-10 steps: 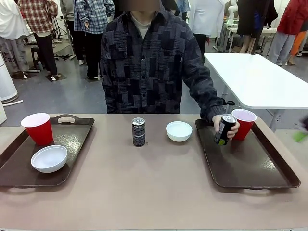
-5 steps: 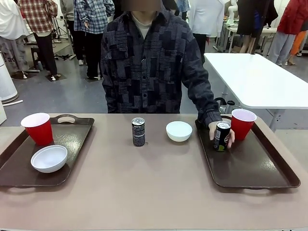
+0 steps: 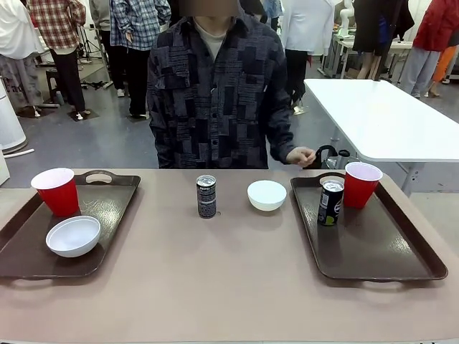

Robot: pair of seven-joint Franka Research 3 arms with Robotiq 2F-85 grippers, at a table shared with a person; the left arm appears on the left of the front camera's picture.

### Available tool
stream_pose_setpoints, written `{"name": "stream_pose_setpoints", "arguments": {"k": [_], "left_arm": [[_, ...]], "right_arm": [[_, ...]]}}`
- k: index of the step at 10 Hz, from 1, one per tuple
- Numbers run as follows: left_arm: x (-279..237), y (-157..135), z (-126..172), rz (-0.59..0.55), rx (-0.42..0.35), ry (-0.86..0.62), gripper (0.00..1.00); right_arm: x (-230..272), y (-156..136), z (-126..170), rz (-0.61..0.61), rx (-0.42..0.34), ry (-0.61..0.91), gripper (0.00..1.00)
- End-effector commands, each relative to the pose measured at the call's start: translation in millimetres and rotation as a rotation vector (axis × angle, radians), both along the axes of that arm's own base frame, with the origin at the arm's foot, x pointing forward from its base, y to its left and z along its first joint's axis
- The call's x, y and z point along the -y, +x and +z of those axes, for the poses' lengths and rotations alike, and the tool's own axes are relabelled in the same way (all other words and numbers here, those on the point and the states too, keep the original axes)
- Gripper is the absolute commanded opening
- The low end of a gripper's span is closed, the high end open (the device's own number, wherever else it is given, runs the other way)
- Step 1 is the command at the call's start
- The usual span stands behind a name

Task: Prepare tableware on both trays.
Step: Pick up a Picnic Bowl from the table and place it on a Handle tray.

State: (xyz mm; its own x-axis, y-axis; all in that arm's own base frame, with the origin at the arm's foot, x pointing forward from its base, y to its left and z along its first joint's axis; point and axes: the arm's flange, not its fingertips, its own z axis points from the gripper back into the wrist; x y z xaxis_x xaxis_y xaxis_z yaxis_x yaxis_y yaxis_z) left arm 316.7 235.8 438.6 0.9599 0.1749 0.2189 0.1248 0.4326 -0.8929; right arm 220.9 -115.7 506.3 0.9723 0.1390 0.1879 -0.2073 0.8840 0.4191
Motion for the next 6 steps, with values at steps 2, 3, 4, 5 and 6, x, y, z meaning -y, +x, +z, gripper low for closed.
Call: {"name": "stream_pose_setpoints", "arguments": {"k": [2,3,4,5,6], "left_arm": [[-0.1,-1.6,3.0,0.003,0.007,-0.001,1.0],[-0.1,-1.6,3.0,0.003,0.007,-0.001,1.0],[-0.1,-1.6,3.0,0.003,0.007,-0.001,1.0],[-0.1,-1.6,3.0,0.003,0.007,-0.001,1.0],[-0.1,-1.6,3.0,0.003,0.007,-0.001,1.0]], "right_arm": [[-86.5,21.3,-41.4,0.033,-0.012,-0.036,1.0],[-110.3,30.0,-49.5,0.054,-0.023,-0.062,1.0],[-130.6,38.0,-56.5,0.057,-0.032,-0.079,1.0],[-150.3,47.5,-67.2,0.052,-0.023,-0.103,1.0],[-163.3,58.1,-74.9,0.04,-0.003,-0.132,1.0]]}}
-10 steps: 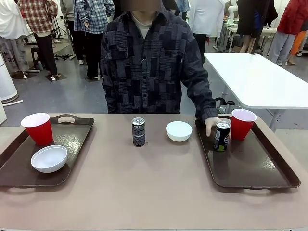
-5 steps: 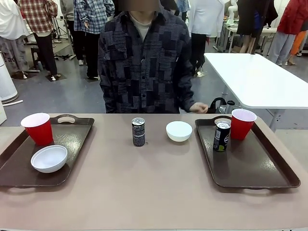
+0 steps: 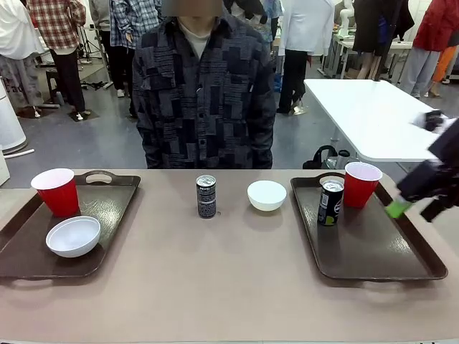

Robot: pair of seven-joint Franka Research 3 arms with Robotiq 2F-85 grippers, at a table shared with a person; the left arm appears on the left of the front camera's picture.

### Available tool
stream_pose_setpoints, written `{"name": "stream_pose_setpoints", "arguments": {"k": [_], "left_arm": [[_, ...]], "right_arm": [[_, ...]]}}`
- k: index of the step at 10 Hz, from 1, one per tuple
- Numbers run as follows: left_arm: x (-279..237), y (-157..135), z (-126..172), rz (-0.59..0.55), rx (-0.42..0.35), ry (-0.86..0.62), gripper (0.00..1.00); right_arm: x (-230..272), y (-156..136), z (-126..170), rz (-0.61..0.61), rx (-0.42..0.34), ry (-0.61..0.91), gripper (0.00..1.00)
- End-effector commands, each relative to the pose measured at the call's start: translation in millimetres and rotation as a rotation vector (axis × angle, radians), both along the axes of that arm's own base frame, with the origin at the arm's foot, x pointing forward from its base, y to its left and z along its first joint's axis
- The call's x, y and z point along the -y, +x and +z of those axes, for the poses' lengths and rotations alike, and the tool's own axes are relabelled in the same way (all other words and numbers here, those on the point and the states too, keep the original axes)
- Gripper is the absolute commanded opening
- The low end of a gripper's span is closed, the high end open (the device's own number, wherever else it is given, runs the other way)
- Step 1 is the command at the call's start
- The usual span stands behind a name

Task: Prepare tableware on both trays.
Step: Pick up a Picnic Bowl from the table and place it on a Handle tray.

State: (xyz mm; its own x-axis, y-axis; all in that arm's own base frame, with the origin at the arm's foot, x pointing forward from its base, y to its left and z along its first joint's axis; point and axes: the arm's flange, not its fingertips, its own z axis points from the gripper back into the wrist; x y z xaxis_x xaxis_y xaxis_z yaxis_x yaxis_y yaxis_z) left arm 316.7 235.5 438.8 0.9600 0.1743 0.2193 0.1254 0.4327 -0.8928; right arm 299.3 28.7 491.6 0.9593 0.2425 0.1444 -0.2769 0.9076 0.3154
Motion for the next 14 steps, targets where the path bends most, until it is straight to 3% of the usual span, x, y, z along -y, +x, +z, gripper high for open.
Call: {"name": "stream_pose_setpoints", "arguments": {"k": [1,2,7,9,12,14], "left_arm": [[-0.4,-1.7,2.8,0.003,0.007,-0.001,1.0],[-0.4,-1.7,2.8,0.003,0.007,-0.001,1.0],[-0.4,-1.7,2.8,0.003,0.007,-0.001,1.0],[-0.4,-1.7,2.8,0.003,0.007,-0.001,1.0],[-0.4,-1.7,2.8,0.003,0.007,-0.001,1.0],[-0.4,-1.7,2.8,0.003,0.007,-0.001,1.0]], "right_arm": [[-21.3,-18.9,-62.0,-0.048,0.022,0.038,1.0],[0.0,0.0,0.0,0.0,0.0,0.0,1.0],[-3.1,3.2,-0.2,-0.009,0.005,0.009,1.0],[-47.3,37.6,5.6,0.046,0.053,-0.088,1.0],[-114.5,92.7,10.6,0.022,0.059,-0.255,1.0],[-152.1,123.5,12.7,0.035,0.069,-0.284,1.0]]}}
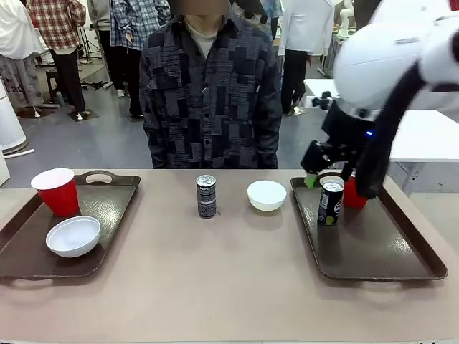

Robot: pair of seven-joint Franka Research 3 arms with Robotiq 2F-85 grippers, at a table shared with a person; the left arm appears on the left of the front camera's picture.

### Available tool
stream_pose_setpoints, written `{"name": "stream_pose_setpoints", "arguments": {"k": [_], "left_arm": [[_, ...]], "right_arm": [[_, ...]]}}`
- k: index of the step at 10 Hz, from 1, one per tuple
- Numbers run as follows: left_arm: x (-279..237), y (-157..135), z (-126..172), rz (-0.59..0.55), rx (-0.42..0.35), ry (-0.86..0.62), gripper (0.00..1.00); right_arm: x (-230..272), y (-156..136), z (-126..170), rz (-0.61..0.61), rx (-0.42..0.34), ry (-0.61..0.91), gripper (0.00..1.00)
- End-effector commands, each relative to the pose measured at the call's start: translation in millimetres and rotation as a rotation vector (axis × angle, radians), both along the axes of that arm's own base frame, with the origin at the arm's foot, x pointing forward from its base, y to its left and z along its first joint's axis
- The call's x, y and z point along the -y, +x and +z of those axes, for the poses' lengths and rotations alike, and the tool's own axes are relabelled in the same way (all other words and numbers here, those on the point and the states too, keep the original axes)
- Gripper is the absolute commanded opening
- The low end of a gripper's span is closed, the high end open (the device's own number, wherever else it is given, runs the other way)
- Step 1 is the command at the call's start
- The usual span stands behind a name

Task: Prepare tableware on both trays.
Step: Pick up a Picnic Bowl from the table and place it on a Handle tray.

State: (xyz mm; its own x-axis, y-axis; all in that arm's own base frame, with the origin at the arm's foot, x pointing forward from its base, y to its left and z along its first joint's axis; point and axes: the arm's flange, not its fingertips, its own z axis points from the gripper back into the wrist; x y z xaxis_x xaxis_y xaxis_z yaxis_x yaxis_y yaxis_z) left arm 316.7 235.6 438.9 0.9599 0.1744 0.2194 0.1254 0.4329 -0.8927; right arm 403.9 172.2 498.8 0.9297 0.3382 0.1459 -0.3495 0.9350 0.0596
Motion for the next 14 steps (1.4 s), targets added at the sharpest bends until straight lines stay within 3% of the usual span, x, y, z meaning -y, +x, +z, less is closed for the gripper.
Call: {"name": "stream_pose_setpoints", "arguments": {"k": [1,4,5,6,8,9,12,14], "left_arm": [[-0.4,-1.6,2.7,0.003,0.007,-0.002,1.0],[-0.4,-1.6,2.7,0.003,0.007,-0.002,1.0],[-0.4,-1.6,2.7,0.003,0.007,-0.002,1.0],[-0.4,-1.6,2.7,0.003,0.007,-0.002,1.0],[-0.4,-1.6,2.7,0.003,0.007,-0.002,1.0],[-0.4,-1.6,2.7,0.003,0.007,-0.002,1.0],[-0.4,-1.6,2.7,0.003,0.007,-0.002,1.0],[-0.4,-1.6,2.7,0.003,0.007,-0.002,1.0]], "right_arm": [[-27.3,34.6,3.0,0.015,0.034,0.007,1.0],[-66.7,65.2,-25.7,0.016,0.154,-0.048,1.0],[-68.3,63.6,-28.4,-0.03,0.13,-0.031,1.0],[-58.2,55.6,-12.1,0.064,0.091,0.011,1.0],[-58.2,55.6,-12.1,0.064,0.091,0.011,1.0],[-63.6,61.1,-21.7,0.045,0.108,-0.003,1.0],[-79.2,96.6,-82.7,0.043,0.052,0.025,1.0],[-78.5,107.1,-97.0,0.021,0.094,0.021,1.0]]}}
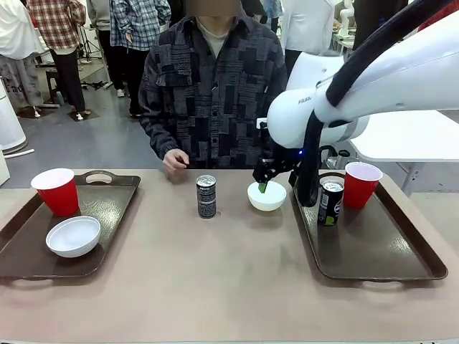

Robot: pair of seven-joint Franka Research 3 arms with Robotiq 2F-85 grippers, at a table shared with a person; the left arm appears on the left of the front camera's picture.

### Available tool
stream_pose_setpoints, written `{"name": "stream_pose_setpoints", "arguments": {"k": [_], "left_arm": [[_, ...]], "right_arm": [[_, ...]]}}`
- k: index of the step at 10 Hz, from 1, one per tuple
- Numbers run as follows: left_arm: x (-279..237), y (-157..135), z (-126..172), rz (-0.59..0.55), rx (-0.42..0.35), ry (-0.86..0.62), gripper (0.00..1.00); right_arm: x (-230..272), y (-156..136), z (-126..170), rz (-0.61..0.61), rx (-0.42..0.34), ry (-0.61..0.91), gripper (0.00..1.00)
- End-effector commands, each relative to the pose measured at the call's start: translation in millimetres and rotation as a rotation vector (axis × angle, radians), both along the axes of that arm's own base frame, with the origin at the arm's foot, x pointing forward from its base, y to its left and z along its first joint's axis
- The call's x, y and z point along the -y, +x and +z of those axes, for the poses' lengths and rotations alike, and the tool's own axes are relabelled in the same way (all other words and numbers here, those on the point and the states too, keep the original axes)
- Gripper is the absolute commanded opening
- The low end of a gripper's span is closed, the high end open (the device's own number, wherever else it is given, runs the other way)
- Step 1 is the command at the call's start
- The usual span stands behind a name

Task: Prepare tableware on both trays.
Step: Pick up a Picnic Bowl from the table and place it on a Handle tray.

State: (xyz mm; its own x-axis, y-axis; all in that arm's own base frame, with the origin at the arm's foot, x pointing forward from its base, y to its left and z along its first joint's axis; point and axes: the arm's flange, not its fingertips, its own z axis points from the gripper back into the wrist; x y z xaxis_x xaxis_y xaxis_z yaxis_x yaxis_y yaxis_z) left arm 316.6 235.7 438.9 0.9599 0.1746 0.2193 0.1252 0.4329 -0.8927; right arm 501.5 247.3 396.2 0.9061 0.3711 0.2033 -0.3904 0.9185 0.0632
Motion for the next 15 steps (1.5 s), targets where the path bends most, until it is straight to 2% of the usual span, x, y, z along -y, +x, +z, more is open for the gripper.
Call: {"name": "stream_pose_setpoints", "arguments": {"k": [1,3,4,5,6,7,9,15], "left_arm": [[-0.3,-1.6,2.7,0.003,0.007,-0.002,1.0],[-0.3,-1.6,2.7,0.003,0.007,-0.002,1.0],[-0.3,-1.6,2.7,0.003,0.007,-0.002,1.0],[-0.3,-1.6,2.7,0.003,0.007,-0.002,1.0],[-0.3,-1.6,2.7,0.003,0.007,-0.002,1.0],[-0.3,-1.6,2.7,0.003,0.007,-0.002,1.0],[-0.3,-1.6,2.7,0.003,0.007,-0.002,1.0],[-0.3,-1.6,2.7,0.003,0.007,-0.002,1.0]], "right_arm": [[2.9,16.5,-1.4,-0.049,0.049,0.001,1.0],[4.6,10.3,-3.7,-0.047,0.034,0.012,1.0],[7.5,-23.6,12.1,-0.007,0.001,-0.019,1.0],[32.3,-90.9,51.8,0.217,-0.06,0.012,1.0],[57.9,-127.8,81.8,0.255,0.074,0.075,1.0],[66.3,-128.8,85.7,0.222,0.063,0.07,1.0],[66.5,-114.9,71.9,0.21,0.0,0.041,1.0],[66.7,-115.6,67.5,0.238,-0.016,0.041,1.0]]}}
